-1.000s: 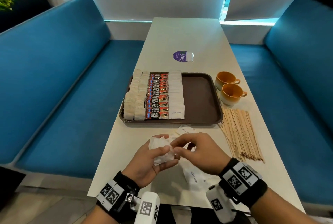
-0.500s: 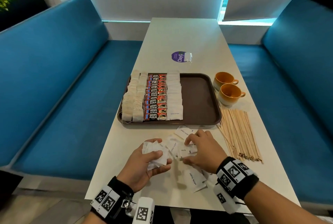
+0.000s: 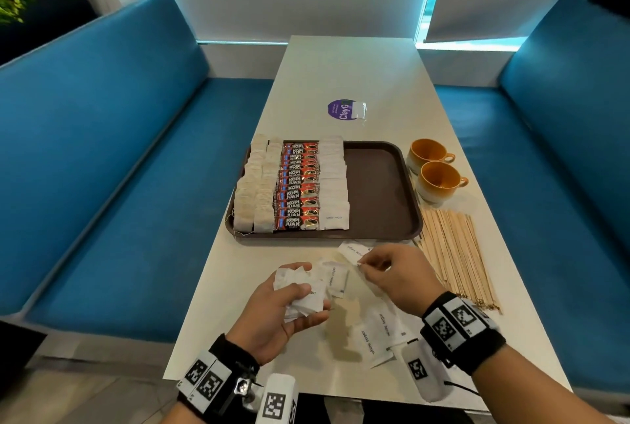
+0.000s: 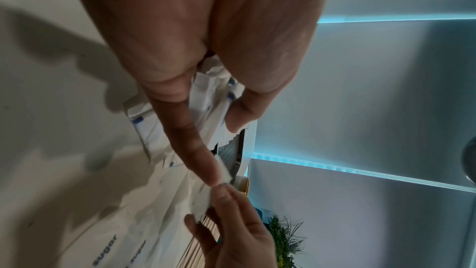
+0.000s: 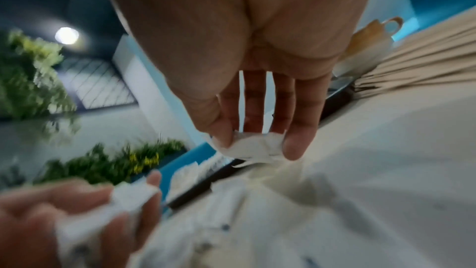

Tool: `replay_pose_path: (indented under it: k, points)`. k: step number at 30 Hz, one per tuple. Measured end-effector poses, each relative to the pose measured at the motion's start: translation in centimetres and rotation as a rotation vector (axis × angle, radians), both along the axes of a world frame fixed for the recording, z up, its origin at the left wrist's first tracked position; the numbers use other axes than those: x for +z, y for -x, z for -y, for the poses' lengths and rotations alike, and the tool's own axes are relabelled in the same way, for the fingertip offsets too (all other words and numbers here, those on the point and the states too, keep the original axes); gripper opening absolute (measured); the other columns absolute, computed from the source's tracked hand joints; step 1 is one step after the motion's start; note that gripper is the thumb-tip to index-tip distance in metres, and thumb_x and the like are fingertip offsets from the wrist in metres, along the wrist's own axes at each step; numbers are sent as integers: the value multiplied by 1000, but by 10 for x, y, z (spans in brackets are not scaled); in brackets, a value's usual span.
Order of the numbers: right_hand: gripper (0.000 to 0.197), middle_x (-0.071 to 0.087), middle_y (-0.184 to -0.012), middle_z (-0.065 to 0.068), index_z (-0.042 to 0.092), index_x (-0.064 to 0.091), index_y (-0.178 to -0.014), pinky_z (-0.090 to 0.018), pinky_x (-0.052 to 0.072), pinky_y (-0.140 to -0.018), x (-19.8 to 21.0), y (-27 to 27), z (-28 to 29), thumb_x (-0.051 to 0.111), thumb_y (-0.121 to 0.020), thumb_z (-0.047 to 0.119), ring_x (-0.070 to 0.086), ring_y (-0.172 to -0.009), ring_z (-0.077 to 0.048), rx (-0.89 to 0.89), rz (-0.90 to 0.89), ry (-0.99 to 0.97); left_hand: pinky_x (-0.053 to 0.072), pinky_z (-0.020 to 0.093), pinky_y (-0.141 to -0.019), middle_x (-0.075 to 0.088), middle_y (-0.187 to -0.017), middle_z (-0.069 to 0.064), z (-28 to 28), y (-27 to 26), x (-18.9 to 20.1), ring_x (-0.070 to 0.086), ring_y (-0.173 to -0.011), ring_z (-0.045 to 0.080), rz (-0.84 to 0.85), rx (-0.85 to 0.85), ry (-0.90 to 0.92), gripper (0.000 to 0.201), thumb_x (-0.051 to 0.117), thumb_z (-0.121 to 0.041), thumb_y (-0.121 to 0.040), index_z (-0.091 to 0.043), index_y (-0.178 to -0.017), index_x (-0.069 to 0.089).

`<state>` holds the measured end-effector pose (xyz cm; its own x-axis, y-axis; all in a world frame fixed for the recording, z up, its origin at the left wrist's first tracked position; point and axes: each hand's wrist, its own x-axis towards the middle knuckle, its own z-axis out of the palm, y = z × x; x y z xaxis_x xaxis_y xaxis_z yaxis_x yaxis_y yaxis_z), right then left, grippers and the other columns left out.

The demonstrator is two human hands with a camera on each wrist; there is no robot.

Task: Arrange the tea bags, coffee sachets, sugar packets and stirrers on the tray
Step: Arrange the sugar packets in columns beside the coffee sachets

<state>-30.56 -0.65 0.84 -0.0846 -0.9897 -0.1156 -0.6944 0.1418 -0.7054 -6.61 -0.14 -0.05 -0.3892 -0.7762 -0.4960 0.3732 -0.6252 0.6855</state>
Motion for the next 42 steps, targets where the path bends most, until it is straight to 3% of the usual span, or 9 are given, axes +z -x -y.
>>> replay_pose_path:
  k: [3,9,12,18,23,25,27,36,42]
  points:
    - [7,72,-82,13,32,79,-84,-13,49,-69,16,-4,-3,79,-88,27,65,-79,-3,-29,110,98,64,45,-68,70,-115,29,1,8,4,70,-89,46,-1,12,-8,34,58,4,-94,-5,-127,58]
    - [7,68,-90,13,31,81,-91,-15,50,-76,31,-35,-18,80,-87,26,61,-91,-3,218,138,251,63,41,-76,68,-122,25,2,23,15,70,-96,36,-126,5,-15,50,65,-36,-91,-8,-131,56]
    - [11,67,-94,17,34,78,-94,-20,49,-79,30,-40,-24,76,-85,29,57,-94,-4,313,64,243,62,40,-76,69,-120,23,4,24,15,70,-95,31,-123,-27,28,56,74,-27,-88,-9,-137,53]
    - [23,75,-92,15,31,79,-89,-28,55,-77,28,-28,-26,73,-88,9,68,-93,-9,174,322,154,64,38,-67,68,-114,26,5,12,14,70,-88,41,-163,-88,68,58,68,1,-76,-8,-132,55]
    - [16,71,-94,8,28,70,-88,-31,58,-73,28,-23,-26,81,-86,18,67,-83,-14,38,440,81,59,34,-54,68,-108,26,4,17,15,67,-83,42,-122,-87,108,47,71,2,-75,-13,-119,62]
    - [14,72,-87,0,19,70,-87,-36,61,-71,30,-23,-25,80,-86,10,67,-77,-25,86,496,41,56,31,-49,67,-106,24,3,19,13,67,-79,40,-98,-90,127,42,74,-3,-79,-14,-117,62]
    - [13,73,-81,-2,15,74,-85,-33,60,-68,30,-23,-25,79,-85,3,66,-69,-22,98,511,26,54,28,-46,68,-103,24,2,20,13,67,-76,37,-63,-80,128,37,79,-10,-83,-15,-115,62]
    - [12,77,-90,-16,9,80,-93,-31,62,-72,33,-26,-18,81,-84,2,73,-71,-30,69,616,-74,46,24,-45,68,-94,18,0,14,9,62,-70,27,12,-18,186,59,79,3,-69,-9,-122,55]
    - [10,75,-89,-22,1,79,-94,-23,60,-64,31,-21,13,79,-85,-2,70,-69,-18,5,539,-118,50,26,-46,70,-98,22,6,3,2,65,-73,32,40,94,122,57,77,4,-74,-8,-126,56]
